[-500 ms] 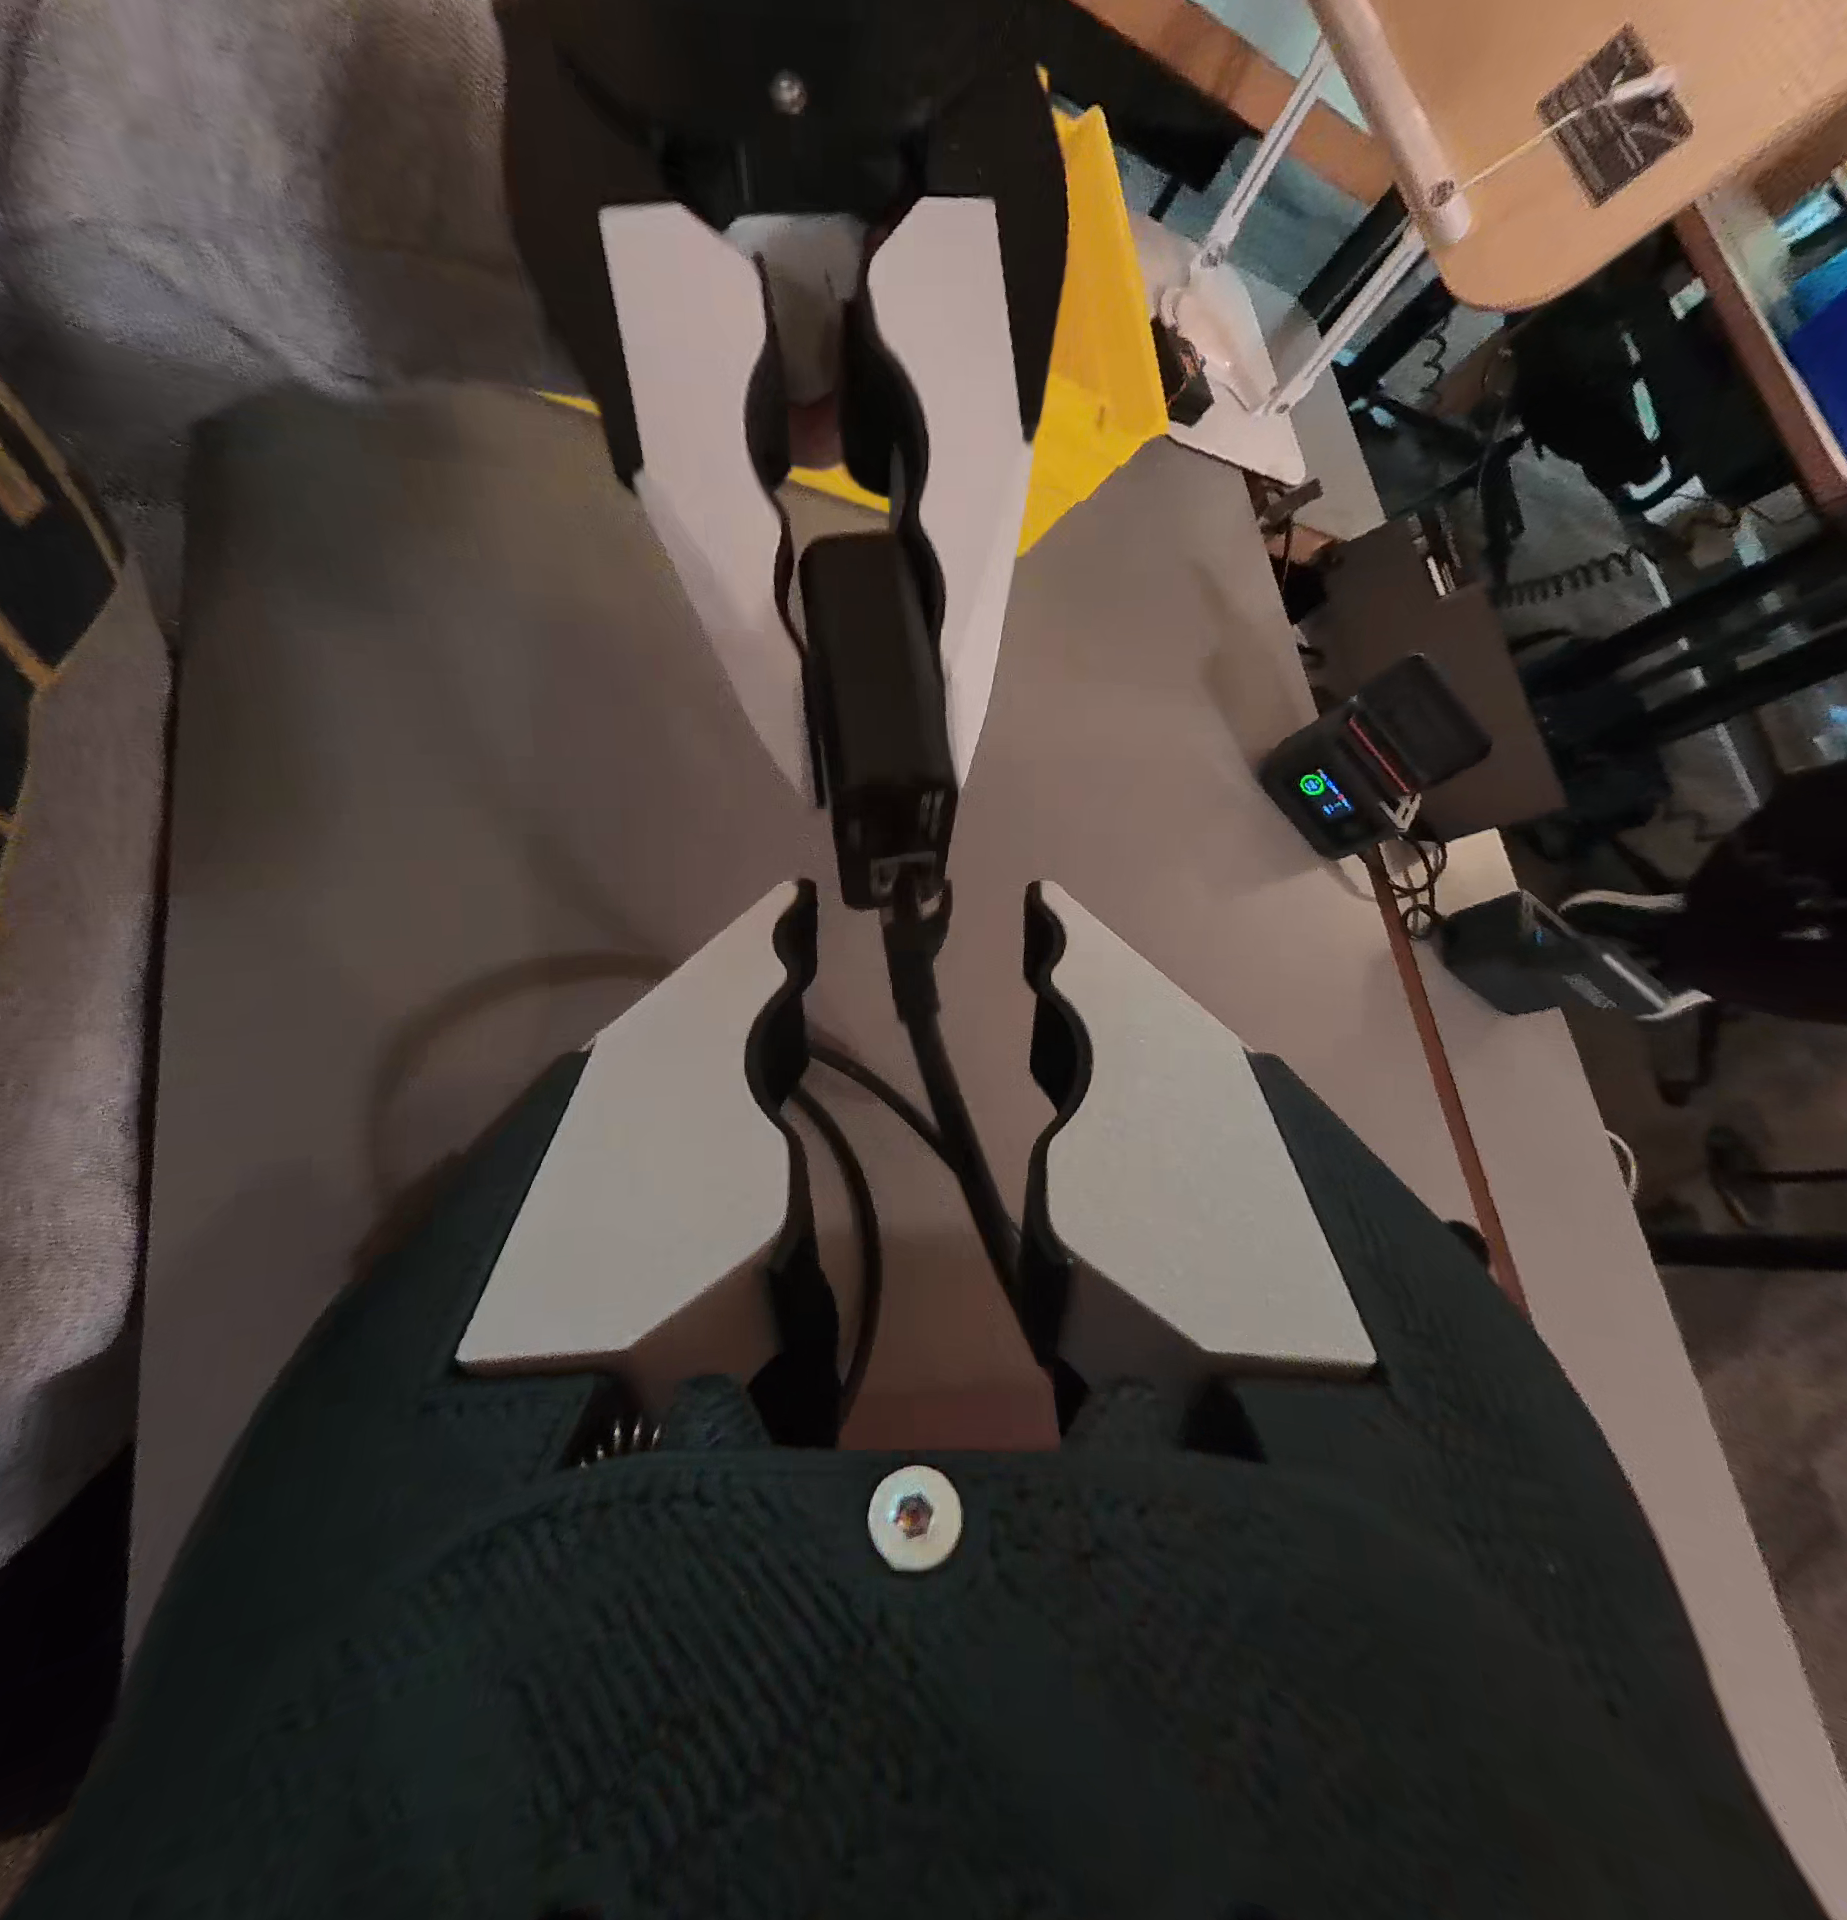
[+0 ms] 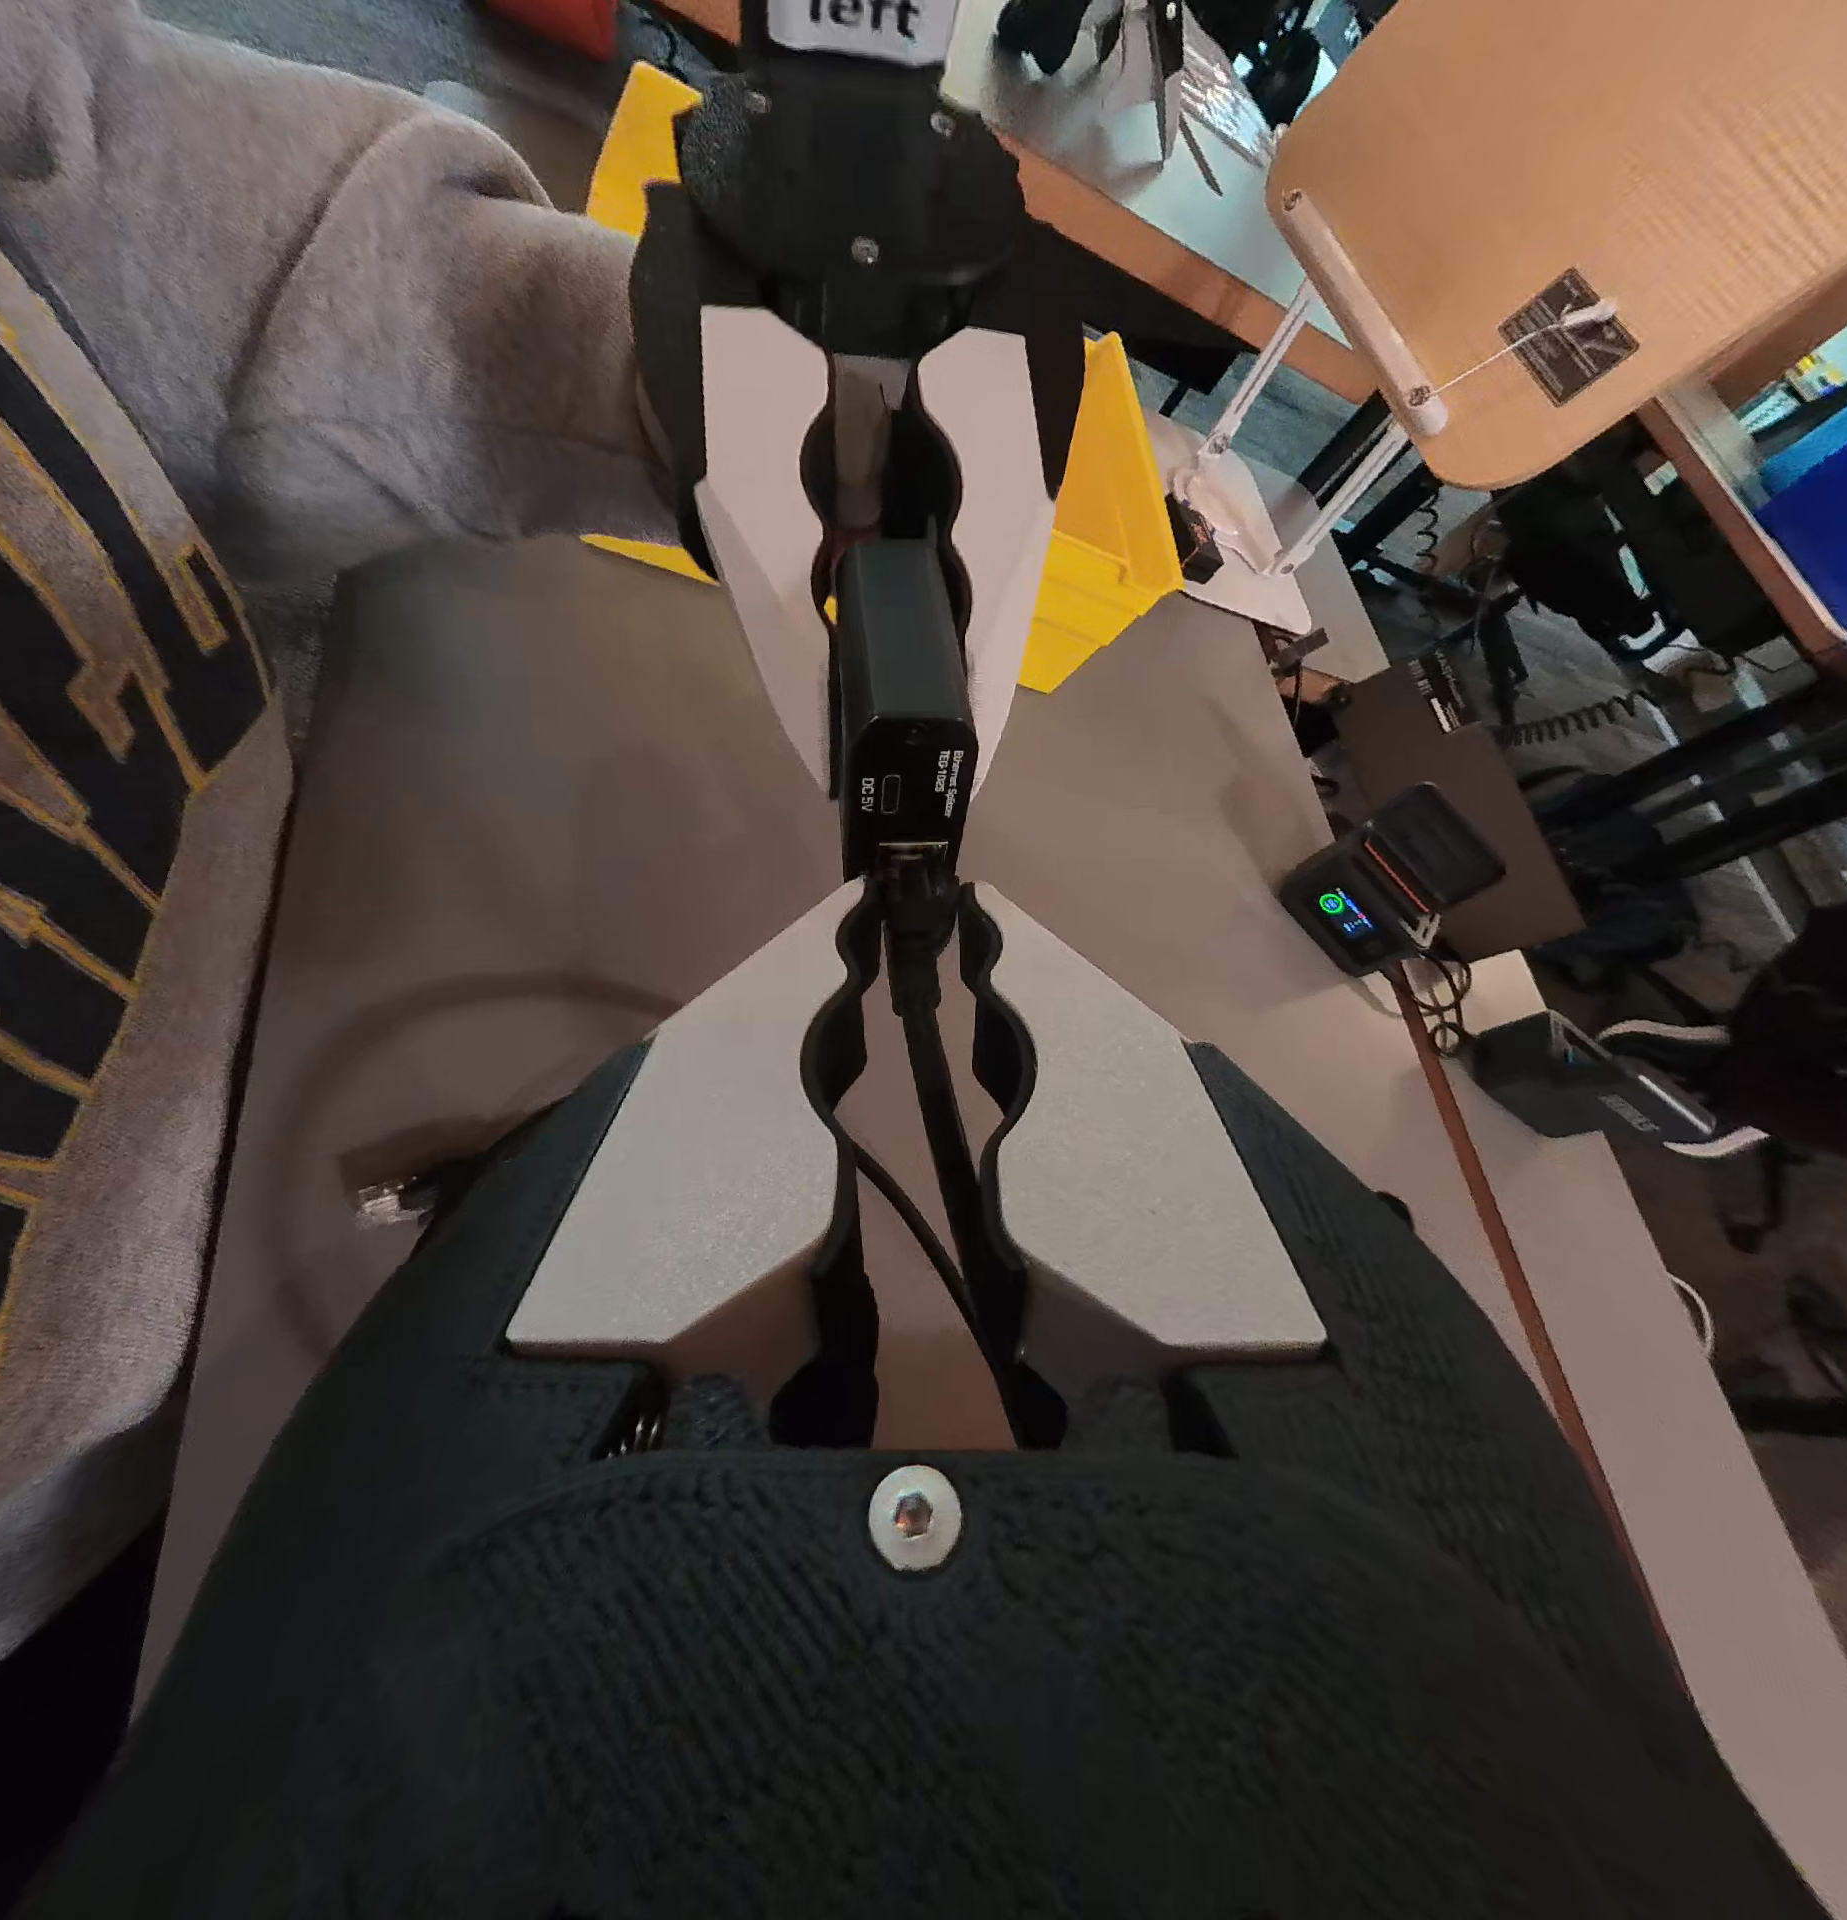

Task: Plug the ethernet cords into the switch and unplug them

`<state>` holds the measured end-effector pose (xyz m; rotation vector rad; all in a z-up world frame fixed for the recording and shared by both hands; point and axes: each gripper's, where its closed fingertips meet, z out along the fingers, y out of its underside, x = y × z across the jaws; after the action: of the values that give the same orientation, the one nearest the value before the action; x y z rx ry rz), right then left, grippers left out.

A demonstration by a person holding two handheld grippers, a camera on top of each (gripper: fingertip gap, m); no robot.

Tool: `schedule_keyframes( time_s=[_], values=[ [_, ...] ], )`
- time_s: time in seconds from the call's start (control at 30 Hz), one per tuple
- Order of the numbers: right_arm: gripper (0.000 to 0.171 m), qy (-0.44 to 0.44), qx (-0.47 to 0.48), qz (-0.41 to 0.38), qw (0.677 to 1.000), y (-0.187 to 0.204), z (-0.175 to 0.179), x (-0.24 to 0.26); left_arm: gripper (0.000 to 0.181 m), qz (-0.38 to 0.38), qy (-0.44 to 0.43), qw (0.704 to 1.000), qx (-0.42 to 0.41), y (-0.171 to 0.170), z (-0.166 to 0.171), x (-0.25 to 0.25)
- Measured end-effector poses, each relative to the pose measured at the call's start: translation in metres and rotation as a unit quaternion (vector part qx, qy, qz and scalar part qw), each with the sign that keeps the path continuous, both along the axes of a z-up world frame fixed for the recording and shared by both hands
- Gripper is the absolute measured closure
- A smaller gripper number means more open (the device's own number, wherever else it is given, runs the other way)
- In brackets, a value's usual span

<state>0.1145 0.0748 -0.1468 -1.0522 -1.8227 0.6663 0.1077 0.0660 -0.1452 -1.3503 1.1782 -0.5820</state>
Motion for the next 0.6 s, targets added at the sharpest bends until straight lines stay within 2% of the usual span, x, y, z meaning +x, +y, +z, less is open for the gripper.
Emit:
schedule_keyframes(
  time_s=[0.03, 0.33, 0.6],
  values=[
    [0.158, 0.004, -0.004, 0.008, 1.000, -0.003, 0.002, 0.001, 0.160, -0.006, -0.009, 1.000, 0.001, -0.002, 0.003, 0.001],
    [0.158, -0.018, -0.109, 0.173, 0.979, -0.058, 0.022, 0.023, 0.160, -0.171, -0.054, 0.983, -0.049, -0.049, 0.026, 0.021],
    [0.158, -0.044, -0.097, 0.181, 0.978, -0.068, 0.015, 0.034, 0.160, -0.177, -0.002, 0.983, -0.050, -0.060, 0.017, 0.030]
  ],
)
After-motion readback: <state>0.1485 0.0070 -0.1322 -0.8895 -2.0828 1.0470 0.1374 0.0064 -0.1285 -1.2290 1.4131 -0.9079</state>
